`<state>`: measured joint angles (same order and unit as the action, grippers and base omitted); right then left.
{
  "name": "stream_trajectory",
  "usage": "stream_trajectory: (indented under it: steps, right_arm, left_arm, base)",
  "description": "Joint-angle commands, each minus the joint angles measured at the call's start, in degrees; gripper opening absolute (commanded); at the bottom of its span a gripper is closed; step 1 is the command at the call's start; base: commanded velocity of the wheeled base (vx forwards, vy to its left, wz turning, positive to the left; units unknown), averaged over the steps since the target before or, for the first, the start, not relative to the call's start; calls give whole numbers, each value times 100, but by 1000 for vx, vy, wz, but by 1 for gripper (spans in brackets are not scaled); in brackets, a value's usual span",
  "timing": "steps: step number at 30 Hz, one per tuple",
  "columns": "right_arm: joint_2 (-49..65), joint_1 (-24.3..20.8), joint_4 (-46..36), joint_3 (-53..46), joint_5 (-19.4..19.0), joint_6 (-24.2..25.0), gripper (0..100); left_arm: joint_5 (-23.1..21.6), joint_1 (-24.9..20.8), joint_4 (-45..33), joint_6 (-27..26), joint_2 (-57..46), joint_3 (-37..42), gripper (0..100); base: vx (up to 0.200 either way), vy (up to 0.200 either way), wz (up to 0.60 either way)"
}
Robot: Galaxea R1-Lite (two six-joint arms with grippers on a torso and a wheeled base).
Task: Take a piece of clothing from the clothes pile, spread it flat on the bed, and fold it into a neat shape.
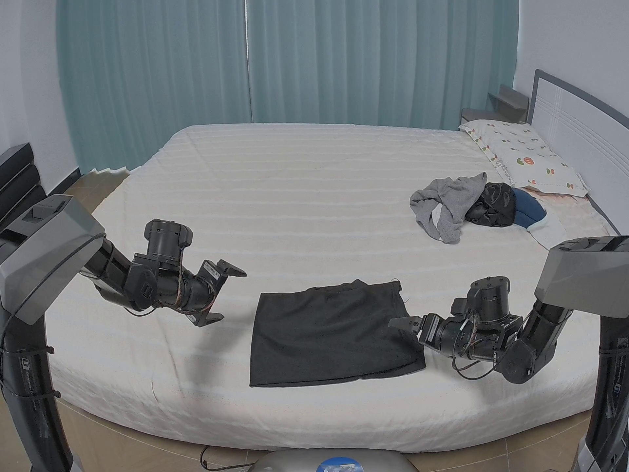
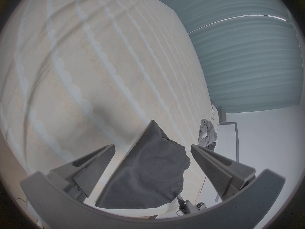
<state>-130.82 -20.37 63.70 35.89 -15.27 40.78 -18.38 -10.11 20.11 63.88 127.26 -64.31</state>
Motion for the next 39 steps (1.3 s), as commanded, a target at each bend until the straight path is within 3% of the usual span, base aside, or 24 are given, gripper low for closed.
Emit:
stream_trajectory:
  steps: [1, 7, 8, 17, 37, 38, 39]
  right_arm:
    - [-146, -125, -6, -29, -63, -79, 100]
    - [-216, -72, 2, -82, -116, -395, 100]
    - [-225, -64, 2, -100, -116, -448, 0]
    - [-207, 86, 2, -337, -151, -835, 0]
    - [-40, 297, -6, -732, -151, -1204, 0]
    - [-49, 332, -6, -715, -151, -1221, 100]
    - [-49, 350, 2, -671, -160, -1213, 100]
  left_arm:
    - [10, 0, 1, 2, 71, -56, 100]
    - [10, 0, -8, 11, 80, -82, 100]
    - [1, 0, -8, 11, 80, -82, 100]
    - [-7, 0, -43, 55, 62, -82, 100]
    - [-7, 0, -78, 55, 54, -82, 100]
    - [-7, 0, -78, 55, 54, -82, 100]
    - [-7, 0, -78, 55, 62, -82, 100]
  base:
    - [0, 0, 0]
    - [0, 0, 0]
    - [0, 0, 0]
    - [0, 0, 0]
    - [0, 0, 0]
    - [0, 0, 0]
    - [0, 0, 0]
